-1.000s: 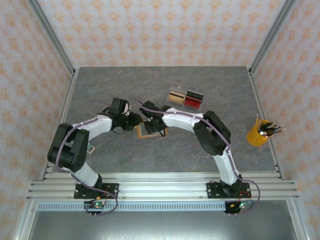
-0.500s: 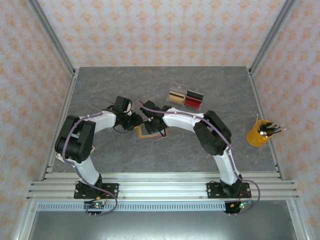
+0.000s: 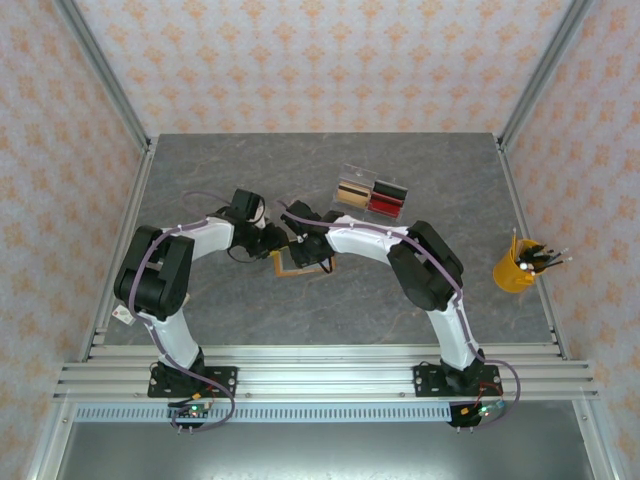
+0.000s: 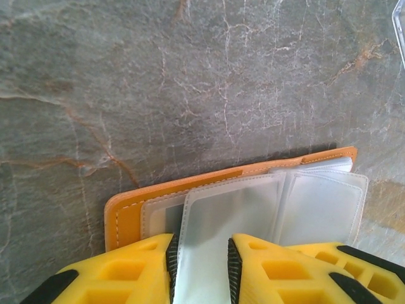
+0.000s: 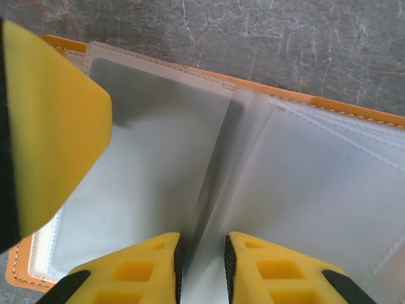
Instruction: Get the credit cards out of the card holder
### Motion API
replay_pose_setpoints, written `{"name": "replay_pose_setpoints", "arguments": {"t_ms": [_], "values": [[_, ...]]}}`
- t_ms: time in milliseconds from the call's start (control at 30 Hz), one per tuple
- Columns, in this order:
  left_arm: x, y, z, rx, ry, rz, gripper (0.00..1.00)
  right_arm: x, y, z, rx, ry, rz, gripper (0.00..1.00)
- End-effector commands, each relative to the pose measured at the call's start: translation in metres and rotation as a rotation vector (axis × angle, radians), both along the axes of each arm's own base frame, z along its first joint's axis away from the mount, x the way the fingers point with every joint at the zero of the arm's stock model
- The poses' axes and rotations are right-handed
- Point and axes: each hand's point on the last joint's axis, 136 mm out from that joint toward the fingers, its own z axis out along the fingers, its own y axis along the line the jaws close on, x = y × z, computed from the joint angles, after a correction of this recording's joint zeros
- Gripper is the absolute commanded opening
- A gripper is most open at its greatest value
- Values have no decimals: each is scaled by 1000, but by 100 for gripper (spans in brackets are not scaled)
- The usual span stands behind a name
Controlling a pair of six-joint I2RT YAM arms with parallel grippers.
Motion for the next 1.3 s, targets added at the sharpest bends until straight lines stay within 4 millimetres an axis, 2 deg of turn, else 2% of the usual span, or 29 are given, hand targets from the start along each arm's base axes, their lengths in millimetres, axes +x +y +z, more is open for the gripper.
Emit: {"name": "replay_pose_setpoints", "arguments": {"t_ms": [0,233,400,567,733,1100,1267], "values": [[-11,-8,0,-29,34,-88,34,-24,-31,-39,-122,113,0,25],[-18,-5,0,-19,19,-148,33,-24,-25,-35,-29,148,-15,25],[-16,-9,4,-46,-6,-167,26,-25,-12,-23,76,166,0,26],[-13,-11,5,-59,-14,-167,22,-20,2,5,174,125,6,28],[-12,-13,10,-83,-25,-170,22,-11,5,39,250,46,-5,33],[-18,-19,20,-144,-20,-151,27,5,-41,90,240,-171,-78,45],[-23,-20,25,-151,-28,-150,30,12,-62,111,237,-287,-164,55]]}}
